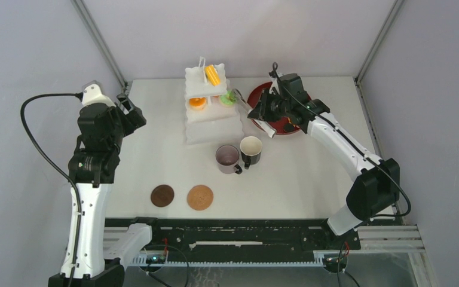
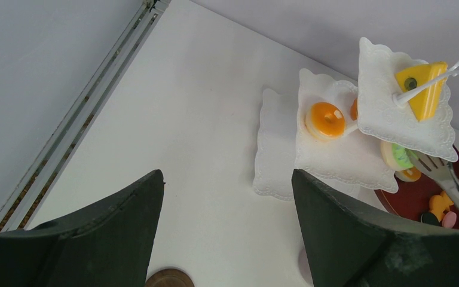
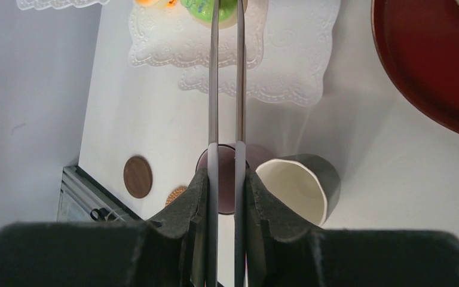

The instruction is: Serve the afternoon tea

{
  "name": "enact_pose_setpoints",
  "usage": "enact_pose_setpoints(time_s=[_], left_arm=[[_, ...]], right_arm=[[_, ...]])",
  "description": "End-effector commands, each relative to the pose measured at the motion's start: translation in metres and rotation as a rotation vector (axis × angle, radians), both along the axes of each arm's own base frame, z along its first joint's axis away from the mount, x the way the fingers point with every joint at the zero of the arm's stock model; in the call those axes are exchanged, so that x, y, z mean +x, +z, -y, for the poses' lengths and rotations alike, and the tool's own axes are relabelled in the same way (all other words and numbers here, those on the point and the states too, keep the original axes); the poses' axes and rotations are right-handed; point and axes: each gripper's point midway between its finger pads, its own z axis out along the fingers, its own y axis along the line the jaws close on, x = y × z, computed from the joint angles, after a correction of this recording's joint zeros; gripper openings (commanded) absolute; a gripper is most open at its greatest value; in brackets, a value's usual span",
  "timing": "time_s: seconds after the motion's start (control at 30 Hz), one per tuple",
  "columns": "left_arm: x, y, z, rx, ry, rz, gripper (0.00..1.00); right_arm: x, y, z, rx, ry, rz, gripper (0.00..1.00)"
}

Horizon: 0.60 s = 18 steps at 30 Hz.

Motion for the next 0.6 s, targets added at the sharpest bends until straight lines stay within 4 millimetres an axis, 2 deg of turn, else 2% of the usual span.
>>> enact_pose_setpoints(time_s=[0.0, 0.17, 0.37, 0.5, 0.57], left_arm=[[-0.003, -0.001, -0.002, 0.003, 0.011, 0.015, 0.83], [-0.001, -0.002, 0.002, 0.002, -0.009, 0.007, 0.83], [0.002, -0.004, 0.003, -0.006, -0.014, 0.001, 0.83], [0.001, -0.001, 0.002, 0.001, -0.008, 0.008, 0.83], [0.002, -0.001, 0.002, 0.0, -0.009, 0.009, 0.82]], right_arm=[[0.012, 0.034, -0.024, 0.053, 0.047, 0.108, 0.0], [0.01, 0.029, -0.038, 0.052, 0.078, 0.103, 0.0], [0.013, 0.024, -0.045, 0.047, 0.089, 0.085, 0.0], [0.016, 0.017, -0.046, 0.04, 0.08, 0.07, 0.26], [0.017, 0.018, -0.048, 0.044, 0.085, 0.066, 0.34]])
